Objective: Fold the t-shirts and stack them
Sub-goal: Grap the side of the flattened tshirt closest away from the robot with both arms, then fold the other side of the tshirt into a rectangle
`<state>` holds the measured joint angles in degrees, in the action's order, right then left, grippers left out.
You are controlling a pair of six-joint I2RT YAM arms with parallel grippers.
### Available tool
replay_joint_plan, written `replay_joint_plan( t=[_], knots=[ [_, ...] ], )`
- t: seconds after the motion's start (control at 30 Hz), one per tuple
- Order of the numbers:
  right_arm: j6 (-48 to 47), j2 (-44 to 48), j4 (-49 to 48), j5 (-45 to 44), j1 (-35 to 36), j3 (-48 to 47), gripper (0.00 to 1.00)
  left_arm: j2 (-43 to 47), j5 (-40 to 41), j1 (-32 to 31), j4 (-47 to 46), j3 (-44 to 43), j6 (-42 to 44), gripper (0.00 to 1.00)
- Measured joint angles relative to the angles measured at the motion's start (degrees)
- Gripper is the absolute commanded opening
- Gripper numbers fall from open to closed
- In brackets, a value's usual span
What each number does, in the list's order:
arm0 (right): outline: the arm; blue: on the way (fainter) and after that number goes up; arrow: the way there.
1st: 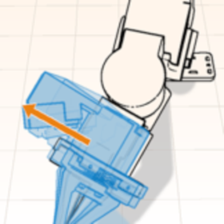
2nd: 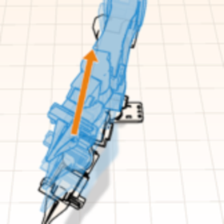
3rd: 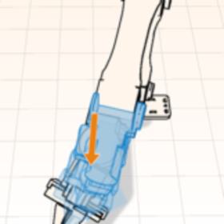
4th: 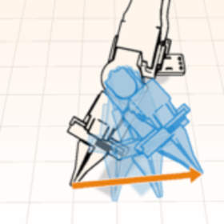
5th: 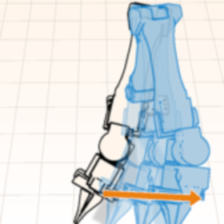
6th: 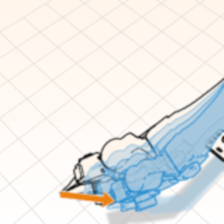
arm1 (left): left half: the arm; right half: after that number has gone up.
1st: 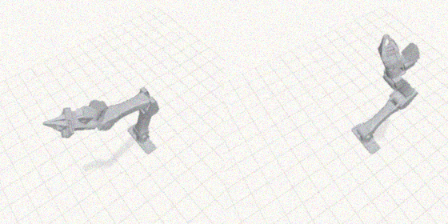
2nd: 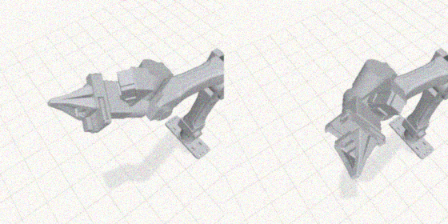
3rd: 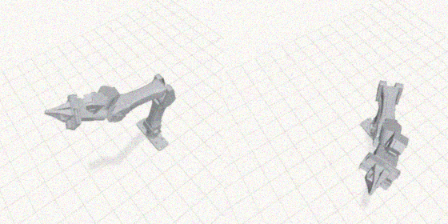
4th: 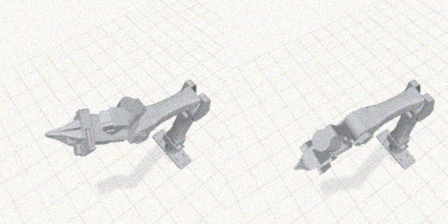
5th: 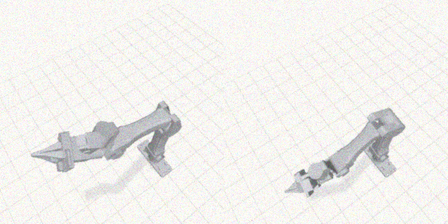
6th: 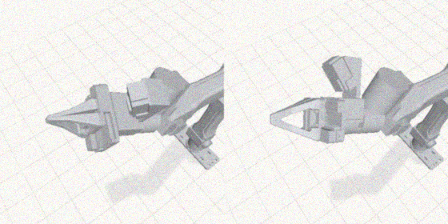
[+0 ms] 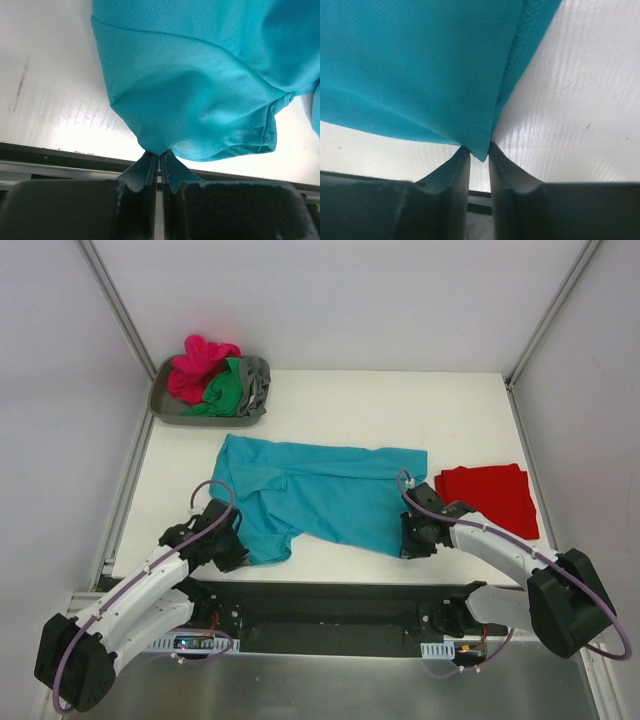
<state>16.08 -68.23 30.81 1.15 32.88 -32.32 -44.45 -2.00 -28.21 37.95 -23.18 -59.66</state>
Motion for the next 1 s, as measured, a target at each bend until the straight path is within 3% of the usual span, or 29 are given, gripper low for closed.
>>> replay_joint_plan(
  t=[0.07, 0.1, 0.47, 0.8, 1.0],
  knots=[
    [0.4, -0.2, 0.4, -1.2, 0.0, -0.1, 0.03, 0.0, 1.7, 0.0, 0.7, -0.6, -0.2, 0.0],
    [0.4, -0.3, 0.7, -1.7, 0.0, -0.2, 0.01, 0.0, 2.8, 0.0, 1.4, -1.0, -0.6, 0.0],
    [2.3, 0.8, 7.9, -8.0, -1.4, -0.9, 0.01, 9.5, 19.2, 0.0, 15.5, -5.9, -11.0, 0.0],
    [-1.2, 3.0, 7.2, 2.0, -1.4, -2.9, 0.04, 9.0, 16.0, 0.0, 14.1, -7.9, -6.9, 0.0],
    [-0.7, 9.2, 9.0, 9.6, -1.2, -4.1, 0.07, 6.3, 14.7, 0.0, 9.4, -12.0, -3.7, 0.0]
  ],
)
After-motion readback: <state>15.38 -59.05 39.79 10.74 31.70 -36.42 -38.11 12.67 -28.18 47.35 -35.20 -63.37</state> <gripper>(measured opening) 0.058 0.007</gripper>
